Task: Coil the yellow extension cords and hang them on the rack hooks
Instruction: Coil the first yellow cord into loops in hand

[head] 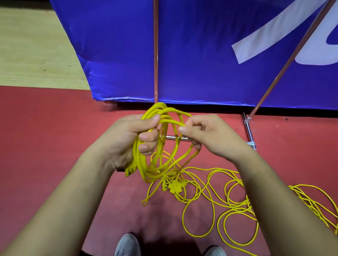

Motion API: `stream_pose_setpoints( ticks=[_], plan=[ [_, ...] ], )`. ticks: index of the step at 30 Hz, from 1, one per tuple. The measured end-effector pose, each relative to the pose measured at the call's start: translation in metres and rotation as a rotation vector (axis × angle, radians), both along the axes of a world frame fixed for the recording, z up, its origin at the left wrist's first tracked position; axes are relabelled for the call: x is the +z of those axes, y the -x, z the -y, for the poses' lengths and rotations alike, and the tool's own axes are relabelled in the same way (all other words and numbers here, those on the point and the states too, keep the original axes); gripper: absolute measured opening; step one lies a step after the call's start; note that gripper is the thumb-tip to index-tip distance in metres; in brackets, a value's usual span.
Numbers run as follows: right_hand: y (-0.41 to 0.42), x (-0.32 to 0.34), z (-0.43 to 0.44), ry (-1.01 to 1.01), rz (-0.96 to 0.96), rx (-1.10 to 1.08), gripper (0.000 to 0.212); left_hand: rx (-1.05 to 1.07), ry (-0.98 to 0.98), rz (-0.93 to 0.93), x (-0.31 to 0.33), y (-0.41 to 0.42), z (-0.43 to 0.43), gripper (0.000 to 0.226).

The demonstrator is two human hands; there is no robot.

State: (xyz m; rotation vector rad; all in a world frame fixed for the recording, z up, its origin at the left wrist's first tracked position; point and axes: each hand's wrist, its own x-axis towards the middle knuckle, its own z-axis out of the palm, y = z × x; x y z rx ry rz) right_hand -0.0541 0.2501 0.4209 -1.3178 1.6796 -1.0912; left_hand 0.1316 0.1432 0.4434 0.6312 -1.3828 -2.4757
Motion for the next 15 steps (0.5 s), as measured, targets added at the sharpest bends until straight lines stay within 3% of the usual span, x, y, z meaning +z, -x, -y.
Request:
stream_pose_setpoints(
  ticks=[4, 7, 11, 15],
  plan=[
    [0.031, -0.029, -0.010, -0.140, -0.076, 0.081, 0.009, 0.052, -0.059, -0.018, -0.001, -0.003, 0.006, 0.018],
    [0.036, -0.044, -0.015, -0.153, -0.038, 0.046, 0.014, 0.041, -0.054, -0.003, -0.002, -0.006, 0.008, 0.017],
    [0.029, -0.029, -0.011, 0.037, 0.266, -0.172, 0.020, -0.027, 0.048, 0.111, -0.002, -0.009, 0.010, 0.017],
    [0.028, 0.003, -0.011, 0.117, 0.240, -0.241, 0.022, -0.084, 0.004, 0.150, -0.003, -0.013, 0.009, 0.016]
  ],
)
